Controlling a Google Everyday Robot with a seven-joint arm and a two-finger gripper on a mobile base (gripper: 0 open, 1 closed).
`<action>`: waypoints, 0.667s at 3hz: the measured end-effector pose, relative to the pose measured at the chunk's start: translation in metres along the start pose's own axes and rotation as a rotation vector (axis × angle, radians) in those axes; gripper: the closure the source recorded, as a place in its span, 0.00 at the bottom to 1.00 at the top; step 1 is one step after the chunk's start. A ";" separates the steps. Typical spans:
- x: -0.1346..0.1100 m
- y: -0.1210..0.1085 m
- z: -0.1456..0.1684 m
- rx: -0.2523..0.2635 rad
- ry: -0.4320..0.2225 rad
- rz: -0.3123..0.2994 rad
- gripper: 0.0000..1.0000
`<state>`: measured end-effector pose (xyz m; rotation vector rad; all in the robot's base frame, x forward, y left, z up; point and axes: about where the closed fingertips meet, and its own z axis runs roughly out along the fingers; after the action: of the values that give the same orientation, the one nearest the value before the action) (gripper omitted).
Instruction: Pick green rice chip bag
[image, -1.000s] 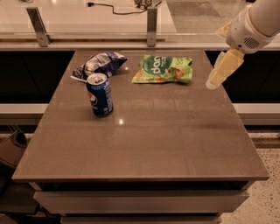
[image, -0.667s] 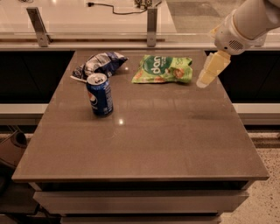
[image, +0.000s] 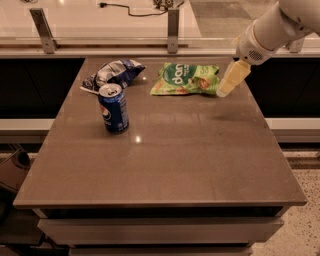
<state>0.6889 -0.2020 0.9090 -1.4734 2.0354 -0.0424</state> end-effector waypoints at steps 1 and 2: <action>0.007 -0.014 0.026 -0.012 0.026 0.027 0.00; -0.005 -0.015 0.111 -0.148 0.159 0.156 0.00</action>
Offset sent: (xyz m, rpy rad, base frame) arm 0.7648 0.4106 0.0054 0.0621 -0.0269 0.0060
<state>0.7571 -0.1677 0.8267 -1.4332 2.3195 0.0576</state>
